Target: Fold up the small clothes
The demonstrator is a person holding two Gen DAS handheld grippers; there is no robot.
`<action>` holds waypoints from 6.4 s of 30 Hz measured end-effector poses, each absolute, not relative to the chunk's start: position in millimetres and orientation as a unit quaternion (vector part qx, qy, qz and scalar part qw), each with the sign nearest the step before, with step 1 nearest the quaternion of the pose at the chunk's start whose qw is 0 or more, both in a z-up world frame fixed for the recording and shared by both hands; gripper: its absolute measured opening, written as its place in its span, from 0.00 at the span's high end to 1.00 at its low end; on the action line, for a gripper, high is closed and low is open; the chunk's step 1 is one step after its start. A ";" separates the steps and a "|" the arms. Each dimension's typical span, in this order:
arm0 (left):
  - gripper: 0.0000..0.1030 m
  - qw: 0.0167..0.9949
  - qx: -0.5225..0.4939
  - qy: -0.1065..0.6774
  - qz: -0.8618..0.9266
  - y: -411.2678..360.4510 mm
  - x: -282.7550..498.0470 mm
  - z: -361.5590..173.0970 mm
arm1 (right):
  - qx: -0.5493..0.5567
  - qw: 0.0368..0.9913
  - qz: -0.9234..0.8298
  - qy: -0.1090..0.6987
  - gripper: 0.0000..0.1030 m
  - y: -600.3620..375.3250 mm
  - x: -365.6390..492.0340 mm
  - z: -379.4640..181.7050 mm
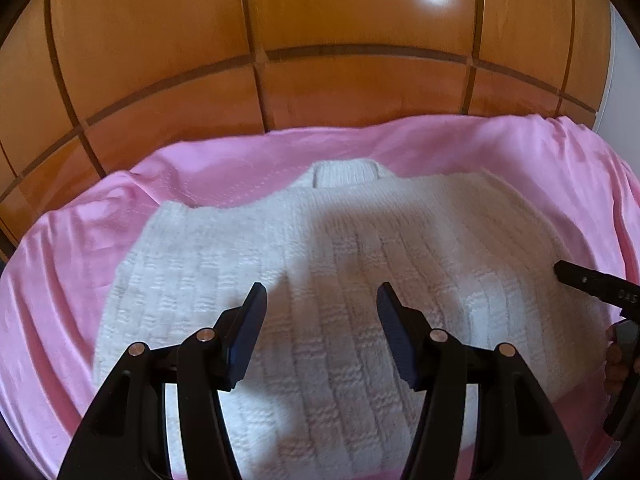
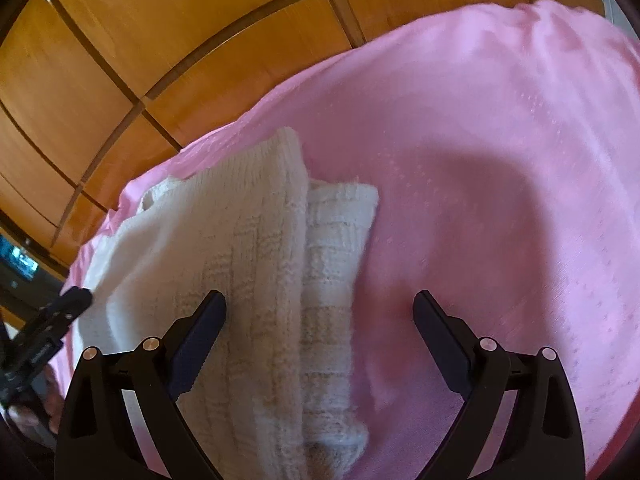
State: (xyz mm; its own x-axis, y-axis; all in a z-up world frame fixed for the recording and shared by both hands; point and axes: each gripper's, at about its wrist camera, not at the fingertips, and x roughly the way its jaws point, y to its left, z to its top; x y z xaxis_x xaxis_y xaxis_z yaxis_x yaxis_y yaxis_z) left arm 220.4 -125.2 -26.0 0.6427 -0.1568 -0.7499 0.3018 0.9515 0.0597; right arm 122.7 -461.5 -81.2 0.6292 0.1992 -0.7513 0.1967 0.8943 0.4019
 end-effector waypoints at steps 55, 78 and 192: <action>0.45 0.860 -0.298 0.398 -0.112 180.3 180.0 -36.1 | 0.064 0.813 0.340 0.468 0.32 -78.6 189.1 3.1; 0.91 0.857 -0.189 0.474 -0.072 117.4 191.3 -64.3 | -0.027 0.855 0.207 0.475 0.43 -168.5 139.1 -60.3; 0.45 0.883 0.086 0.374 -0.272 -246.6 180.8 -12.1 | 0.079 0.892 -0.217 0.388 0.24 -412.8 24.2 -15.4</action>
